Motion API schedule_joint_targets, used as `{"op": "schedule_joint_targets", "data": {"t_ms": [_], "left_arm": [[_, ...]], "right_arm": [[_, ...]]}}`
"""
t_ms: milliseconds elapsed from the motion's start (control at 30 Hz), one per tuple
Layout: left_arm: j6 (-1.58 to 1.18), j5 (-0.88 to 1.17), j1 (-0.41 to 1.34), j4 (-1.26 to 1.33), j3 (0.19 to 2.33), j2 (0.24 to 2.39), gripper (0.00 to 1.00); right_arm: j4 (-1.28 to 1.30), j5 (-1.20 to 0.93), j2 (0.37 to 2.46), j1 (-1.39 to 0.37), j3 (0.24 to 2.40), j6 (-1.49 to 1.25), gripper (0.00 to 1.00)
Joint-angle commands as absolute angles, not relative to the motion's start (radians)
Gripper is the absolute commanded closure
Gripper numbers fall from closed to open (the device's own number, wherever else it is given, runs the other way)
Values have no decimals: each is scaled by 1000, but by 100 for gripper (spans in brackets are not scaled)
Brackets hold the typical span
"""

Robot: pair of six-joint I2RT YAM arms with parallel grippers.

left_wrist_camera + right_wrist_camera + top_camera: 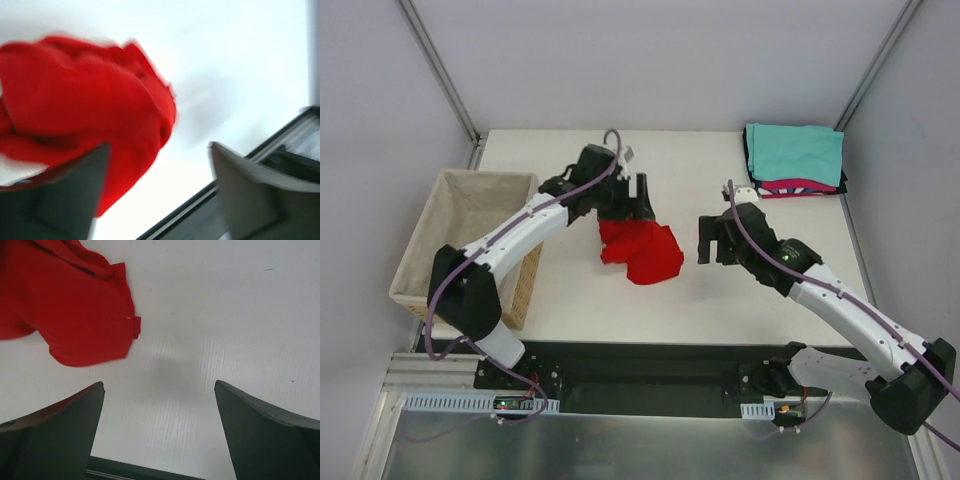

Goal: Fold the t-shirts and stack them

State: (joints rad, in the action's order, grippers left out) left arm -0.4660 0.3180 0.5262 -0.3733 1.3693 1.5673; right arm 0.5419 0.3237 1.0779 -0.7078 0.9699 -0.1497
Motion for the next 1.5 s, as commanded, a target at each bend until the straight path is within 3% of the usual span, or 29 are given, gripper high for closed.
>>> {"op": "schedule_joint_targets", "data": {"t_ms": [0, 333, 533, 867, 1233, 1467], "left_arm": [[-472, 189, 577, -331, 1313, 1585, 1], [-379, 192, 577, -524, 1606, 1396, 1], [-402, -165, 552, -878, 1759, 1344, 1], [-502, -219, 292, -937, 1454, 1154, 1], [-497, -250, 276, -922, 1281, 1143, 1], [-454, -215, 253, -845, 1275, 1262, 1]], "right_arm": [[610, 405, 1039, -710, 986, -166, 3], [600, 371, 1057, -712, 1015, -167, 3], [571, 333, 1089, -719, 1006, -175, 4], [558, 327, 1092, -733, 994, -172, 3], [558, 324, 1088, -738, 980, -175, 3], [557, 333, 1080, -739, 971, -173, 3]]}}
